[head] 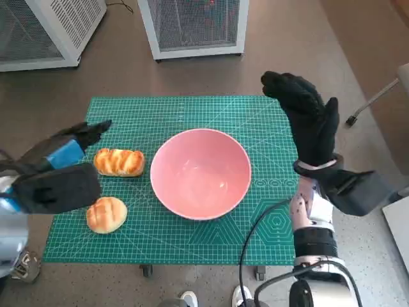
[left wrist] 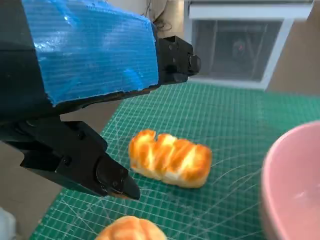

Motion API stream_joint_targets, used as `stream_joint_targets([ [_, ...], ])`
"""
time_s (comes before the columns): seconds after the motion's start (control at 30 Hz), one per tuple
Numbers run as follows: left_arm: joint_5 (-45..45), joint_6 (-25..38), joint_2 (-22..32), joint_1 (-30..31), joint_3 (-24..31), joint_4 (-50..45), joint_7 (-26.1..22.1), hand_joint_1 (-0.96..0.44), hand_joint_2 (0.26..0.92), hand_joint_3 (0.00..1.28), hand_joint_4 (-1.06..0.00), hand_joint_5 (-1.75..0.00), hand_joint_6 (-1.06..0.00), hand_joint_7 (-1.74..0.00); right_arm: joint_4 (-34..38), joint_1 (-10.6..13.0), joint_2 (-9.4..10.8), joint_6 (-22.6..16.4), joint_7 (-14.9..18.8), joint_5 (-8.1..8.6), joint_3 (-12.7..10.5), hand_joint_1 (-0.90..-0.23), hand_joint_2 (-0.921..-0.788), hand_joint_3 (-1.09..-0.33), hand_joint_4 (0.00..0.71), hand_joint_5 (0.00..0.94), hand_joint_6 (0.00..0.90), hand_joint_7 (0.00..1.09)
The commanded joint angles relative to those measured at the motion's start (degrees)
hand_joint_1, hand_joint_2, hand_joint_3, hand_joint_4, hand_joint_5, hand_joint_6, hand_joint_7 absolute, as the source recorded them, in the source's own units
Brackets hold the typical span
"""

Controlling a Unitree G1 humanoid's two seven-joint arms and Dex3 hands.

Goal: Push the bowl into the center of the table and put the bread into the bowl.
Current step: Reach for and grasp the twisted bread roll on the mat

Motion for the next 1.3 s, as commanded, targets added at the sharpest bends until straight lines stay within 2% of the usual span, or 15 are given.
stream_joint_targets([
  [0.03, 3.3, -2.2, -1.8, -3.6, -2.9, 4.7, 1.6, -0.01, 0.747, 0.01, -0.05, -0.01, -0.16, -0.02, -0.9, 1.7, -0.4, 0.6, 0.1, 0.38, 0.5, -0.598, -0.921, -0.652, 0.244, 0.006, 0.358, 0.01],
  [0.47, 8.8, -8.1, -7.1, -9.3, -8.7, 18.9, 5.7, -0.11, 0.748, 0.00, -0.09, -0.01, -0.19, -0.02, -3.4, 2.9, -0.9, 1.3, 0.6, 1.43, 0.8, -0.599, -0.921, -0.653, 0.246, 0.005, 0.362, 0.01],
  [0.8, 12.9, -10.0, -10.5, -14.0, -12.3, 28.0, 7.6, -0.13, 0.756, 0.01, -0.11, -0.01, -0.20, -0.01, -4.5, 3.8, -0.9, 1.1, 0.4, 1.48, 1.2, -0.600, -0.921, -0.654, 0.247, 0.003, 0.361, 0.01],
  [1.3, 16.3, -18.6, -15.7, -20.9, -17.7, 48.7, 16.0, -0.16, 0.772, 0.01, -0.18, -0.02, -0.26, -0.03, -5.5, 4.6, -1.0, 1.4, 0.4, 1.71, 1.5, -0.602, -0.921, -0.654, 0.248, 0.003, 0.356, 0.01],
])
